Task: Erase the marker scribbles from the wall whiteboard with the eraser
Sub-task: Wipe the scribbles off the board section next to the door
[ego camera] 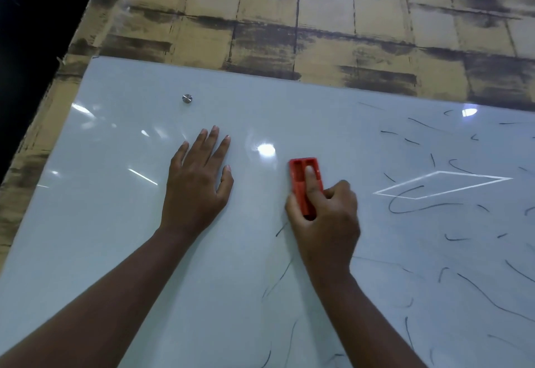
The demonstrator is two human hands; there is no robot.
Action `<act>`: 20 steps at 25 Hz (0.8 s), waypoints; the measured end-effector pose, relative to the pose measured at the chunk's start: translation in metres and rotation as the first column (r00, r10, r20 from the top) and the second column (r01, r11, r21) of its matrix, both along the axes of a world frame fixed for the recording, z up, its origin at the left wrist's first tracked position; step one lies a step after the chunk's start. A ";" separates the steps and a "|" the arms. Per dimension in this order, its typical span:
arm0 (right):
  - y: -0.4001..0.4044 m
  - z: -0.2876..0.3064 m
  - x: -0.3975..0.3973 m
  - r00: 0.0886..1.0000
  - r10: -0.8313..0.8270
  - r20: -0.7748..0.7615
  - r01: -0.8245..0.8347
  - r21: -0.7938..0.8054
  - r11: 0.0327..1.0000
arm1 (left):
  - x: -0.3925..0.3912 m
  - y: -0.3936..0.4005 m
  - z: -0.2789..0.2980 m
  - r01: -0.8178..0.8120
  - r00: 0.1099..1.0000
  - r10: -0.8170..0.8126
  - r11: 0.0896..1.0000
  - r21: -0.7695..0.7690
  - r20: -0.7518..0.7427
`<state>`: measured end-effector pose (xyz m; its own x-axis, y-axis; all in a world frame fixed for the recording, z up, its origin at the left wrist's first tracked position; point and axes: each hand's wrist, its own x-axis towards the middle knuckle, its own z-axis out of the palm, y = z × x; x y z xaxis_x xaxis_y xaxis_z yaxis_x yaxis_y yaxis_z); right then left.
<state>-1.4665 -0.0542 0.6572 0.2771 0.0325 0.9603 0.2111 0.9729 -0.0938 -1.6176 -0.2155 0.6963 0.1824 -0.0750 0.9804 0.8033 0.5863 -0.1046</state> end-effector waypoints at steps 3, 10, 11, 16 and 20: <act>-0.011 -0.032 -0.008 0.986 -0.090 0.140 0.060 0.207 0.977 | -0.002 -0.001 -0.006 0.009 1.000 -0.009 1.000 -0.028 0.015; 0.022 -0.018 0.028 0.967 -0.206 0.147 0.156 0.292 0.943 | -0.009 -0.004 -0.031 0.017 0.999 -0.019 0.999 -0.037 -0.028; 0.033 -0.012 0.036 0.976 -0.182 0.122 0.154 0.204 0.967 | -0.009 -0.004 -0.033 0.015 0.999 -0.016 0.999 -0.032 -0.032; 0.058 -0.024 0.052 0.997 -0.072 -0.006 0.071 -0.116 0.991 | -0.006 -0.003 -0.044 -0.005 0.999 0.005 1.000 -0.016 -0.031; 0.023 -0.050 0.027 0.999 0.031 0.026 -0.027 -0.118 0.993 | -0.005 -0.001 -0.053 -0.006 1.000 0.006 1.000 0.005 -0.030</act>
<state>-1.4395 -0.0312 0.6073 0.2473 0.1531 0.9568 0.1872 0.9613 -0.2022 -1.6222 -0.2164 0.6435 0.2121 -0.0788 0.9741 0.7964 0.5916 -0.1255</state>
